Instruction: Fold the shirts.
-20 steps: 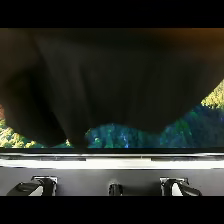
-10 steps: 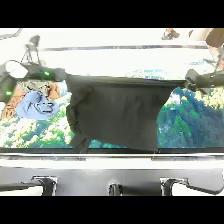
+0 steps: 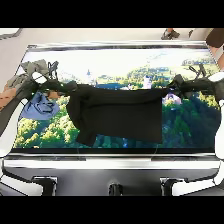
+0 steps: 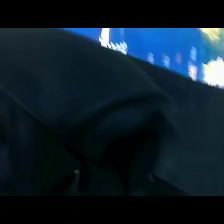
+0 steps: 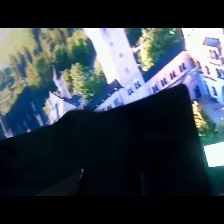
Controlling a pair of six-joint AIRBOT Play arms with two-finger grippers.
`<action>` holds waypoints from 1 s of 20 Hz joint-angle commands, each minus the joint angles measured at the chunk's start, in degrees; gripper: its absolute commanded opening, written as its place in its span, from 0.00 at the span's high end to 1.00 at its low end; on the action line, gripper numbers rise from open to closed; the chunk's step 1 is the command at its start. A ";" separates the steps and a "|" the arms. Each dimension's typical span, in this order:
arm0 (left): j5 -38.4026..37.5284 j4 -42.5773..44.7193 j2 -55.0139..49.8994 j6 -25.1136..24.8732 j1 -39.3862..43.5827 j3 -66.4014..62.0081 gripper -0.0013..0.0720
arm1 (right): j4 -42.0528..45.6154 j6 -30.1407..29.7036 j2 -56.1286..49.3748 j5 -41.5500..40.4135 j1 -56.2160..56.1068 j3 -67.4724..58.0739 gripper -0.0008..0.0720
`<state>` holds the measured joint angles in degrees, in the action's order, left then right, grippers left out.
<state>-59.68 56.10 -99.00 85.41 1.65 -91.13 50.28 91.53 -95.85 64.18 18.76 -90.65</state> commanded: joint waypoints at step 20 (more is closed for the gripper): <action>4.13 -11.78 12.94 -8.90 -3.67 41.42 0.45 | 19.74 -5.27 9.40 25.29 5.62 11.08 0.36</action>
<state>-61.12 44.86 -85.60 74.78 -3.92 -50.48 69.87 86.96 -86.83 89.60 24.36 -80.12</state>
